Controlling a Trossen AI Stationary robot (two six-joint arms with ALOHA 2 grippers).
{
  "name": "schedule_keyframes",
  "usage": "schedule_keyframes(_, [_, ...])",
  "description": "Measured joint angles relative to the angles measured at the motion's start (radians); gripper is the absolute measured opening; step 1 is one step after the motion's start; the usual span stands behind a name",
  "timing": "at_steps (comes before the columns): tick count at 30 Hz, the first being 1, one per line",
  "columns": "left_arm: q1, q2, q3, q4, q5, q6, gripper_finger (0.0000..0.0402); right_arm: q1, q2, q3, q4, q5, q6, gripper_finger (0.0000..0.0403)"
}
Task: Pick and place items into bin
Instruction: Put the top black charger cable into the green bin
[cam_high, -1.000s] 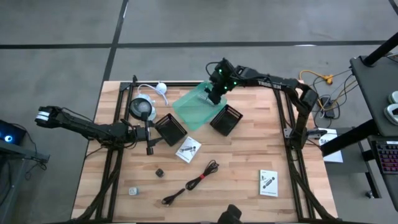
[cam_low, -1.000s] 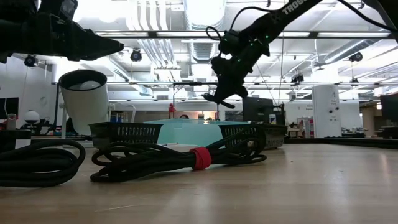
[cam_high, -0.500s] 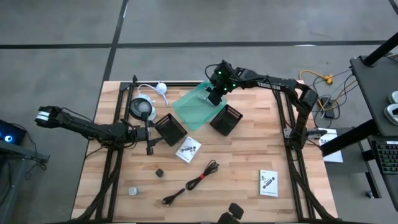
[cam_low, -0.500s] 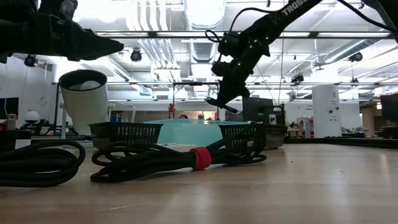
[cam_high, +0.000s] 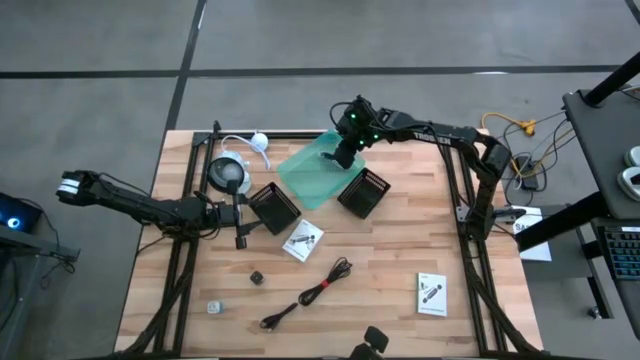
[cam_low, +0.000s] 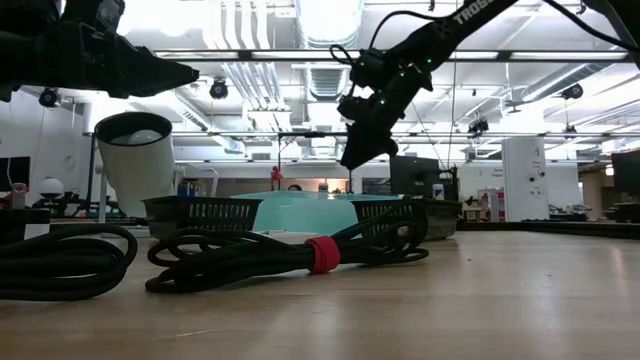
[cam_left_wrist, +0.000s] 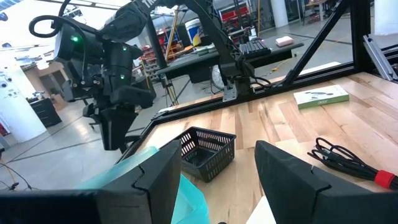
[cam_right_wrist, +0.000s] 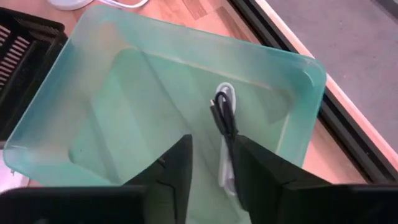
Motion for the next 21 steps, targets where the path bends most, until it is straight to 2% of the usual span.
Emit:
schedule_keyframes(6, [0.000, 0.000, 0.000, 0.000, 0.000, 0.000, 0.0189, 0.031, -0.004, 0.000, -0.017, -0.015, 0.003, 0.0145])
schedule_keyframes(10, [0.000, 0.000, 0.000, 0.000, 0.000, 0.000, 0.0189, 0.082, -0.014, 0.003, -0.077, -0.091, -0.086, 0.0155])
schedule_keyframes(16, [0.000, 0.000, 0.000, 0.000, 0.000, 0.000, 0.0189, 0.219, -0.016, 0.004, -0.159, -0.110, -0.171, 0.0155])
schedule_keyframes(21, [0.000, 0.001, -0.001, 0.000, 0.000, 0.000, 0.0189, 0.387, -0.016, 0.004, -0.160, -0.105, -0.252, 0.0151])
